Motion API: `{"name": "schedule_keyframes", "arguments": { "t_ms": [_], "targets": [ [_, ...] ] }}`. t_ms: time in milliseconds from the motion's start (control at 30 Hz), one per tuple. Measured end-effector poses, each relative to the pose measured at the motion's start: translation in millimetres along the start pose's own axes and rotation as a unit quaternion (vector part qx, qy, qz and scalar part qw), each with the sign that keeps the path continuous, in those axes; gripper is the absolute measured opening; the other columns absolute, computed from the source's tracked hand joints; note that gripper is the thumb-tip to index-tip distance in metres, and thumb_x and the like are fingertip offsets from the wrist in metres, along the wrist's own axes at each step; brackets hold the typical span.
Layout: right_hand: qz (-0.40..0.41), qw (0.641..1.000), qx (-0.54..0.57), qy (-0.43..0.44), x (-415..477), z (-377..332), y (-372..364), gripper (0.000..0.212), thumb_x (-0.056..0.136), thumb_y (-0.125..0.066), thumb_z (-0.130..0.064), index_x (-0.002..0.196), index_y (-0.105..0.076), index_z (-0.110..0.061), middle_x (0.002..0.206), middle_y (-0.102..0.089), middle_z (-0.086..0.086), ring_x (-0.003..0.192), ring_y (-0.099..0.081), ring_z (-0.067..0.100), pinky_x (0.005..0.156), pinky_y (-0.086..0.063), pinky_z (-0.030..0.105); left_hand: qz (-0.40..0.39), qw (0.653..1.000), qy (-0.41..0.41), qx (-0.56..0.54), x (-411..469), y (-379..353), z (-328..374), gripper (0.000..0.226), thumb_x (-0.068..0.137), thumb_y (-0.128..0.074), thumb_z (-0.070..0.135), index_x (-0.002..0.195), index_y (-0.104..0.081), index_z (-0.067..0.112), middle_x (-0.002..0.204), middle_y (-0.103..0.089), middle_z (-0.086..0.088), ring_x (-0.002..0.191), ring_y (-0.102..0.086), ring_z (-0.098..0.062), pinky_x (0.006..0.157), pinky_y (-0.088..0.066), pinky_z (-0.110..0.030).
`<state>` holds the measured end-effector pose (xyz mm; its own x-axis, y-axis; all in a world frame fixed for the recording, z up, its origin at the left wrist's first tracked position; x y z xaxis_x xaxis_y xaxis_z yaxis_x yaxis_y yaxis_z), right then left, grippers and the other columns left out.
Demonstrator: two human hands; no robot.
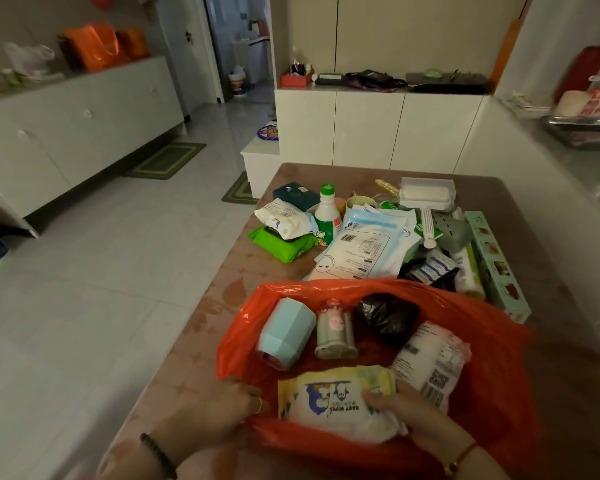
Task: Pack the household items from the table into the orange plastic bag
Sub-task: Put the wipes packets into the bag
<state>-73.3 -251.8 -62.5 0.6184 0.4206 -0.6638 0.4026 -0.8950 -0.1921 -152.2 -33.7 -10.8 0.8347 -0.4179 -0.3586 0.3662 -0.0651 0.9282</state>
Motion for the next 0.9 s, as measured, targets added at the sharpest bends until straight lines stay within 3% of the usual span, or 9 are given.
{"name": "schedule_keyframes", "arguments": {
  "t_ms": [133, 200, 300, 367, 433, 533, 600, 733, 900],
  "targets": [
    [-0.027, 0.996, 0.087, -0.010, 8.8, 10.1, -32.3, 0.020, 0.086, -0.056, 0.002, 0.104, -0.060, 0.000, 0.100, -0.070, 0.021, 0.087, -0.067, 0.029, 0.069, -0.057, 0.037, 0.055, 0.997, -0.037, -0.028, -2.1, 10.0, 3.5, 0.033, 0.076, -0.054, 0.025, 0.107, -0.064, 0.022, 0.110, -0.067, 0.001, 0.101, -0.060, -0.016, 0.085, -0.043, -0.025],
    [-0.033, 0.993, 0.109, -0.021, 14.4, 15.1, -48.7, 0.020, 0.087, -0.053, 0.002, 0.106, -0.059, 0.000, 0.106, -0.067, 0.024, 0.091, -0.065, 0.032, 0.078, -0.055, 0.041, 0.035, 0.998, -0.018, -0.050, -1.6, 11.3, -0.1, 0.035, 0.080, -0.052, 0.025, 0.115, -0.059, 0.024, 0.116, -0.063, 0.002, 0.107, -0.056, -0.015, 0.088, -0.039, -0.024],
    [-0.052, 0.998, -0.046, -0.007, 14.8, 9.5, -62.3, 0.023, 0.086, -0.060, -0.007, 0.109, -0.061, -0.010, 0.108, -0.068, 0.011, 0.099, -0.065, 0.022, 0.092, -0.051, 0.035, 0.002, 0.996, -0.005, -0.086, 1.5, 10.9, -7.9, 0.036, 0.083, -0.054, 0.036, 0.118, -0.057, 0.030, 0.121, -0.061, 0.006, 0.112, -0.054, -0.011, 0.090, -0.040, -0.021],
    [-0.046, 0.972, -0.231, -0.011, 12.9, -3.6, -54.4, 0.032, 0.085, -0.063, -0.024, 0.115, -0.062, -0.013, 0.098, -0.068, -0.004, 0.088, -0.064, 0.004, 0.082, -0.053, 0.019, 0.013, 0.991, -0.008, -0.131, 1.0, 19.1, -13.4, 0.038, 0.080, -0.057, 0.048, 0.116, -0.057, 0.036, 0.118, -0.062, 0.014, 0.107, -0.057, -0.004, 0.086, -0.041, -0.012],
    [-0.023, 0.934, -0.356, -0.039, 12.2, -24.1, -34.6, 0.039, 0.084, -0.060, -0.040, 0.111, -0.063, -0.012, 0.085, -0.064, -0.005, 0.072, -0.061, 0.001, 0.063, -0.053, 0.016, 0.050, 0.975, 0.006, -0.217, 0.5, 37.0, -22.2, 0.041, 0.074, -0.056, 0.061, 0.109, -0.059, 0.040, 0.107, -0.062, 0.022, 0.095, -0.059, 0.003, 0.081, -0.045, -0.009],
    [0.016, 0.937, -0.349, 0.013, 12.9, -80.3, -8.7, 0.033, 0.089, -0.055, -0.035, 0.107, -0.061, -0.008, 0.081, -0.065, 0.001, 0.068, -0.063, 0.009, 0.056, -0.054, 0.019, 0.147, 0.943, 0.036, -0.297, 13.1, 74.8, -43.0, 0.042, 0.074, -0.046, 0.070, 0.105, -0.058, 0.045, 0.102, -0.061, 0.026, 0.097, -0.058, 0.009, 0.083, -0.049, -0.012],
    [0.059, 0.964, -0.238, 0.100, 15.1, -129.0, 7.4, 0.024, 0.090, -0.056, -0.023, 0.106, -0.061, -0.006, 0.088, -0.068, 0.008, 0.072, -0.066, 0.014, 0.057, -0.055, 0.020, 0.223, 0.911, 0.053, -0.344, 33.8, 101.4, -60.5, 0.019, 0.082, -0.054, 0.050, 0.101, -0.056, 0.047, 0.102, -0.061, 0.027, 0.097, -0.058, 0.012, 0.085, -0.047, -0.009],
    [0.100, 0.968, -0.126, 0.194, 36.5, -204.0, 17.7, 0.033, 0.085, -0.063, -0.019, 0.116, -0.056, -0.012, 0.104, -0.065, 0.012, 0.087, -0.069, 0.021, 0.070, -0.058, 0.026, 0.323, 0.798, 0.147, -0.487, 87.6, 137.8, -107.6, 0.016, 0.089, -0.056, 0.022, 0.100, -0.056, 0.033, 0.096, -0.063, 0.008, 0.089, -0.061, -0.007, 0.074, -0.047, -0.012],
    [0.094, 0.964, -0.155, 0.193, 103.9, -249.5, -20.2, 0.057, 0.078, -0.070, -0.030, 0.128, -0.047, -0.018, 0.120, -0.058, 0.005, 0.101, -0.060, 0.016, 0.083, -0.053, 0.029, 0.312, 0.665, 0.266, -0.624, 143.5, 142.5, -165.7, 0.058, 0.090, -0.052, 0.034, 0.140, -0.030, 0.015, 0.136, -0.047, -0.012, 0.122, -0.047, -0.027, 0.102, -0.041, -0.040]
  ]
}}
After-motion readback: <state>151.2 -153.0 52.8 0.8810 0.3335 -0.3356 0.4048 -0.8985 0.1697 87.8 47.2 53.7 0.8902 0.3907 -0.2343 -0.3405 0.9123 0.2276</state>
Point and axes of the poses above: each hand's wrist, its own x-axis towards the middle knuckle, its own y-axis out of the back of the hand, z = x × y, the point moved 7 cm from there along x, towards the middle knuckle
